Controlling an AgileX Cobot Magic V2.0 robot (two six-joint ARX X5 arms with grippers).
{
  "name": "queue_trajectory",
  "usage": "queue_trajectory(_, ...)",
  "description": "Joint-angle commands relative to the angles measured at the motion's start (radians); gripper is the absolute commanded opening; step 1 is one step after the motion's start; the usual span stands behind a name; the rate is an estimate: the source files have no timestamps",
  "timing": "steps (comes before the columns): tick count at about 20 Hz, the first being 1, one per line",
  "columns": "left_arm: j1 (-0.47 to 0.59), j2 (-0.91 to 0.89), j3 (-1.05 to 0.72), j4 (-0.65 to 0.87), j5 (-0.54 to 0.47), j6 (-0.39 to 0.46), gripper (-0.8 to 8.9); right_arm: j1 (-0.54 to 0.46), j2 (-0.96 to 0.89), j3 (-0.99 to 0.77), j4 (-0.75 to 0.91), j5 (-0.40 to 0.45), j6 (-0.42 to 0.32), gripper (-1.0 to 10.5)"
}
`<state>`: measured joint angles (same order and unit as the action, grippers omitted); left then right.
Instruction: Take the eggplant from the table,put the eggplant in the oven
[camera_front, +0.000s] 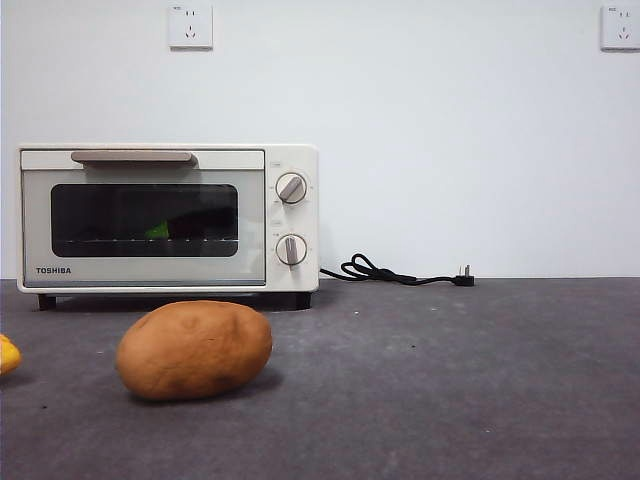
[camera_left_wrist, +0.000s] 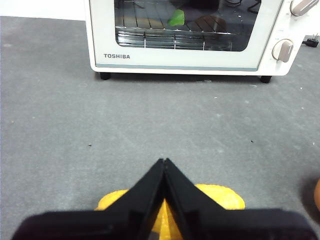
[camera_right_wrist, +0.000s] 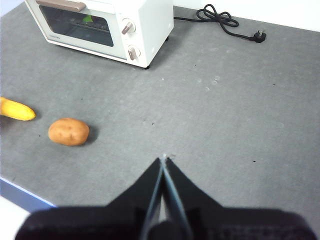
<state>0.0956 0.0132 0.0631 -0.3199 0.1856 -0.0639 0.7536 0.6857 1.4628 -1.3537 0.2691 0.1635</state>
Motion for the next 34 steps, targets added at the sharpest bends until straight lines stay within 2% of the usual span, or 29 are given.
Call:
queue_trajectory(1,0.002,0.000,-0.008,0.007,-0.003,-0.005,-0.04,-0.024,-0.007,-0.008,-0.025,0.074,-0.046,0.0)
queue_trajectory(2,0.002,0.001,-0.008,0.007,-0.003,-0.005,-0.04,-0.063,-0.021,-0.009,-0.025,0.094,-0.059,0.0)
queue_trajectory(6,0.002,0.002,-0.008,0.007,-0.003,-0.005,-0.04,-0.299,-0.145,-0.031,0.026,0.072,-0.071,0.0)
queue_trajectory(8,0.002,0.002,-0.008,0.007,-0.003,-0.005,-0.04,-0.381,-0.221,-0.042,0.066,0.072,-0.113,0.0)
queue_trajectory(11,0.002,0.002,-0.008,0.007,-0.003,-0.005,-0.04,-0.459,-0.302,-0.057,0.114,0.071,-0.175,0.0)
queue_trajectory(14,0.002,0.002,-0.008,0.007,-0.003,-0.005,-0.04,-0.531,-0.372,-0.106,0.186,0.070,-0.198,0.0)
queue_trajectory(17,0.002,0.002,-0.008,0.007,-0.003,-0.005,-0.04,-0.583,-0.436,-0.217,0.324,0.008,-0.198,0.0)
queue_trajectory(21,0.002,0.002,-0.008,0.007,-0.003,-0.005,-0.04,-0.612,-0.520,-0.501,0.648,-0.083,-0.202,0.0)
queue_trajectory(24,0.002,0.002,-0.008,0.007,-0.003,-0.005,-0.04,-0.612,-0.558,-0.731,0.867,-0.087,-0.202,0.0)
queue_trajectory(27,0.002,0.002,-0.008,0.007,-0.003,-0.005,-0.04,-0.626,-0.580,-0.930,1.015,-0.087,-0.201,0.0)
queue_trajectory(34,0.002,0.002,-0.008,0.007,-0.003,-0.005,-0.04,-0.657,-0.678,-1.245,1.190,-0.086,-0.201,0.0)
